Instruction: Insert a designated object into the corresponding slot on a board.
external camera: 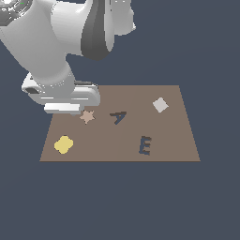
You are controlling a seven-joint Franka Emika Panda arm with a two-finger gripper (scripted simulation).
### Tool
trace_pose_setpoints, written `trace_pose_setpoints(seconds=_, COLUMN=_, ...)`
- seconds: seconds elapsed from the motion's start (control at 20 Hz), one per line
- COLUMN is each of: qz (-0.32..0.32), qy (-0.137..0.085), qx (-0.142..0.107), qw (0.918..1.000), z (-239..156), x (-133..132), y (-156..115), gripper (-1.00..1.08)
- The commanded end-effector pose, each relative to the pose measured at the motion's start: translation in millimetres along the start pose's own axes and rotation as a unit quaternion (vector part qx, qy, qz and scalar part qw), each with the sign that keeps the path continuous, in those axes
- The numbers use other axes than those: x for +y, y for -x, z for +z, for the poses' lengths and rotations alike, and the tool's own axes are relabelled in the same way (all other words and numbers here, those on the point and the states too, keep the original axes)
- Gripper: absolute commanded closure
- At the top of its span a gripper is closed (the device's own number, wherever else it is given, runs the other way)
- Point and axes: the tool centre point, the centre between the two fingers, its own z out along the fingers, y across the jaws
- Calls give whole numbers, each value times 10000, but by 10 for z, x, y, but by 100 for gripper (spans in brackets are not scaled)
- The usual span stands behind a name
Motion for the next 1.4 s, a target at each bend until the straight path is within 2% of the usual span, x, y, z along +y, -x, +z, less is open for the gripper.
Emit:
trace_pose_setpoints(seconds=0.0, qz=-591, qy=0, qx=3, qw=9983, z=-6, x=-42, y=-104, gripper=108)
trace_pose_setpoints(seconds=0.2, qz=-1542, qy=1, qx=5, qw=9880, z=-14, x=-136, y=-258, gripper=108)
trace_pose_setpoints(seconds=0.35, qz=-2255, qy=1, qx=7, qw=9743, z=-20, x=-227, y=-362, gripper=108)
trace_pose_setpoints(seconds=0.5, qz=-2960, qy=0, qx=9, qw=9552, z=-26, x=-333, y=-451, gripper=108)
trace_pose_setpoints(seconds=0.65, qz=-3653, qy=0, qx=10, qw=9309, z=-32, x=-453, y=-525, gripper=108)
trace_pose_setpoints(seconds=0.8, qz=-4331, qy=0, qx=11, qw=9013, z=-38, x=-584, y=-580, gripper=108)
trace_pose_setpoints(seconds=1.0, qz=-5202, qy=0, qx=13, qw=8540, z=-45, x=-771, y=-622, gripper=108)
trace_pose_setpoints(seconds=1.15, qz=-5825, qy=-1, qx=13, qw=8128, z=-51, x=-916, y=-628, gripper=108)
trace_pose_setpoints(seconds=1.35, qz=-6606, qy=-2, qx=14, qw=7507, z=-58, x=-1109, y=-600, gripper=108)
